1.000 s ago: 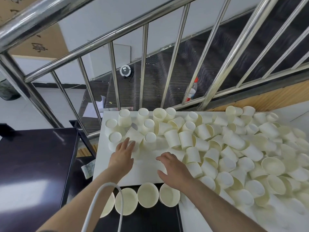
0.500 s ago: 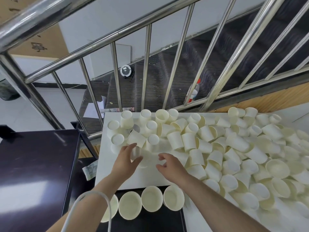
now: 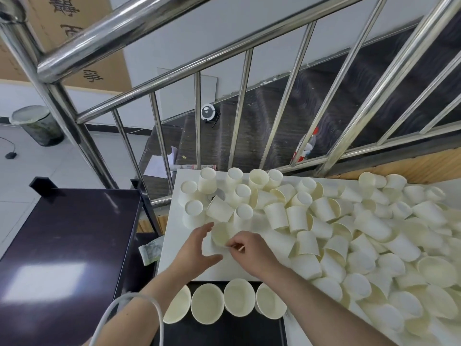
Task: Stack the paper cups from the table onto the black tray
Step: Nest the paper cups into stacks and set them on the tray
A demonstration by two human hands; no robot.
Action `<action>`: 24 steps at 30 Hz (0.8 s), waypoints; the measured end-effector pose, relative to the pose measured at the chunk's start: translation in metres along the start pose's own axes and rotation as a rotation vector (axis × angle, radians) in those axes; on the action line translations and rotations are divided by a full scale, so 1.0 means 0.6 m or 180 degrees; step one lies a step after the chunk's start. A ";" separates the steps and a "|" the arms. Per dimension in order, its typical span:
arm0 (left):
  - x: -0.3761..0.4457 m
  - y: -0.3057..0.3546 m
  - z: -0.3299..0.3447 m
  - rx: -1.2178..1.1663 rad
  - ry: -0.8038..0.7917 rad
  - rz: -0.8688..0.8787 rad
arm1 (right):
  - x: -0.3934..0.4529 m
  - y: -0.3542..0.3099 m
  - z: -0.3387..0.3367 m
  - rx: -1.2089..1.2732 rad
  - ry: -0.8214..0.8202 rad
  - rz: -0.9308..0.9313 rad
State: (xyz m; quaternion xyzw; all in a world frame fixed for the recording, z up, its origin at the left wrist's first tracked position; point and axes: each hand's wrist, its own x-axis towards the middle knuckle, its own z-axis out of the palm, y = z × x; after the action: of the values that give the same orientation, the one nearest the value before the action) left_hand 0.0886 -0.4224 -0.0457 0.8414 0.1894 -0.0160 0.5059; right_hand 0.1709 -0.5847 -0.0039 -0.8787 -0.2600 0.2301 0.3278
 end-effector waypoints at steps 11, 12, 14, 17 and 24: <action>-0.003 -0.002 0.006 0.0577 0.0082 0.0245 | -0.007 0.019 0.011 0.0034 0.0128 -0.0111; -0.003 -0.005 0.005 0.0633 0.0088 0.0227 | -0.004 0.021 0.009 0.0104 0.0217 0.0037; -0.002 -0.012 0.001 0.0710 0.0114 0.0132 | 0.001 0.029 0.007 0.0057 0.0240 0.0304; 0.001 -0.022 -0.008 0.0762 0.0154 -0.0094 | 0.006 0.042 0.005 -0.0102 0.0187 0.0593; -0.003 -0.041 -0.033 0.0917 0.0067 -0.0325 | 0.058 0.047 -0.024 -0.0833 0.0577 0.0534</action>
State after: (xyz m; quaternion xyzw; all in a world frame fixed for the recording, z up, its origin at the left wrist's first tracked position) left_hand 0.0752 -0.3955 -0.0566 0.8947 0.2329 -0.0599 0.3764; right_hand 0.2141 -0.5884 -0.0221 -0.9495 -0.1829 0.1407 0.2124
